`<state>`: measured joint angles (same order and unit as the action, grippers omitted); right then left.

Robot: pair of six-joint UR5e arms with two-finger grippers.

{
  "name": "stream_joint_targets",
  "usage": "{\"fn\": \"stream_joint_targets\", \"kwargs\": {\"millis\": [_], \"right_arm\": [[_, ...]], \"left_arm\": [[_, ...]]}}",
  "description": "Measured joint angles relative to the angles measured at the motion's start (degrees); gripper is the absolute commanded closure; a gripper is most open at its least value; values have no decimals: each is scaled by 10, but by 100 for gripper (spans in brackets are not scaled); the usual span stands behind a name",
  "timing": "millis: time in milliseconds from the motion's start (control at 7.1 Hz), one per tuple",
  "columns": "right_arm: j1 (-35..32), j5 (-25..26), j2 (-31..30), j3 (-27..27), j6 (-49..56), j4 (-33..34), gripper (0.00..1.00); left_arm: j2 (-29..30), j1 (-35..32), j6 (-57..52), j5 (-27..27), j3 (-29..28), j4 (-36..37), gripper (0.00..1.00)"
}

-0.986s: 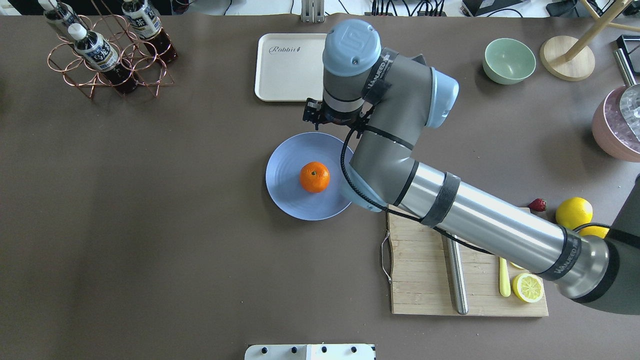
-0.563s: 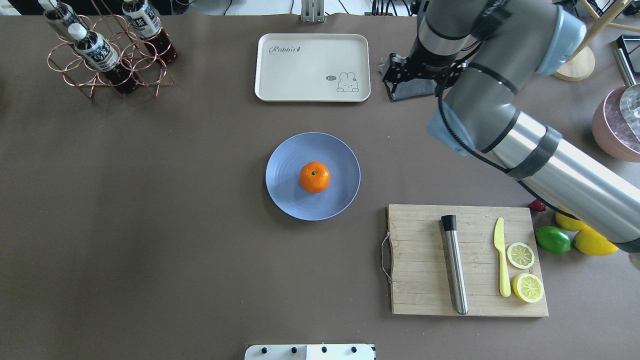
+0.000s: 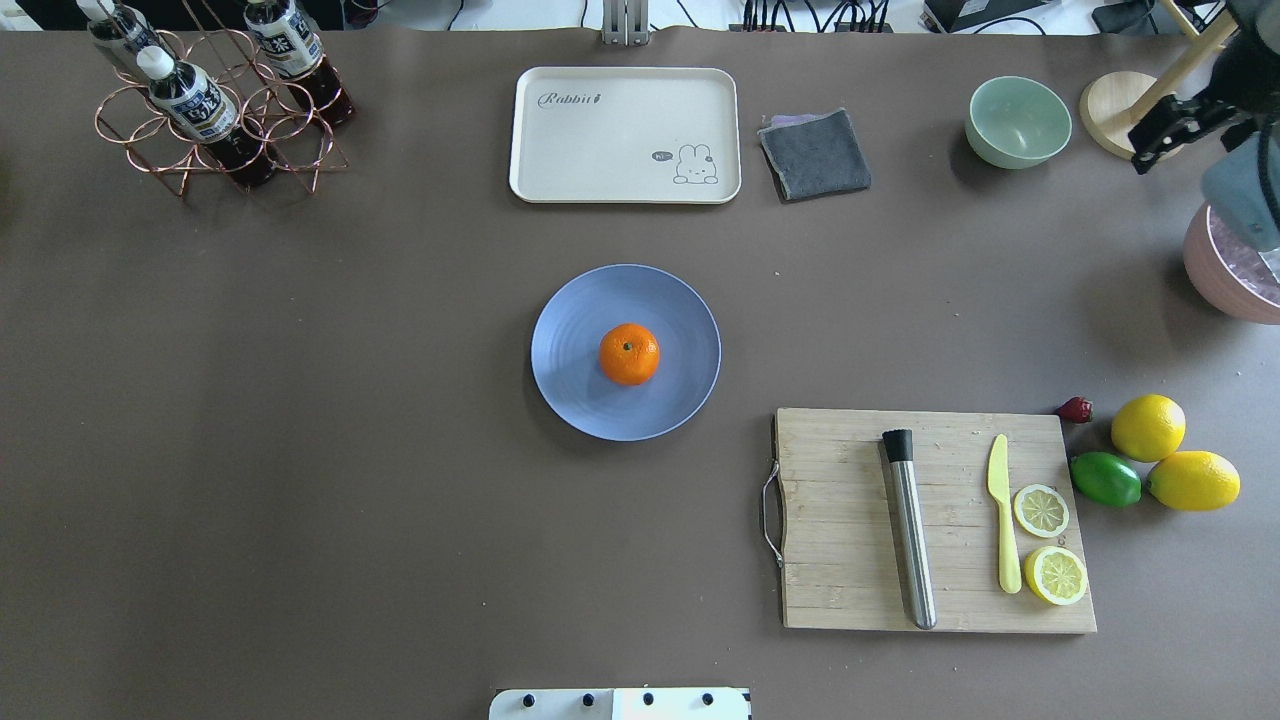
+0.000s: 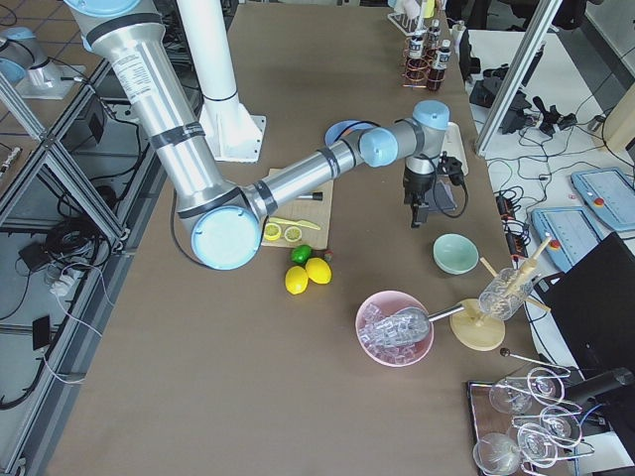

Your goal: Pick orange to plate

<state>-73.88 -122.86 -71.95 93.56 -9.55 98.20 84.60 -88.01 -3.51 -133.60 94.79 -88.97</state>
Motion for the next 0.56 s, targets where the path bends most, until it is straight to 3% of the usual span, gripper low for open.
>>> {"fn": "stream_joint_targets", "kwargs": {"millis": [282, 563], "right_arm": [[-76, -16, -86, 0, 128, -3, 0], [-132, -22, -151, 2, 173, -3, 0]], "left_arm": [[5, -1, 0, 0, 0, 0, 0], [7, -1, 0, -1, 0, 0, 0]]}}
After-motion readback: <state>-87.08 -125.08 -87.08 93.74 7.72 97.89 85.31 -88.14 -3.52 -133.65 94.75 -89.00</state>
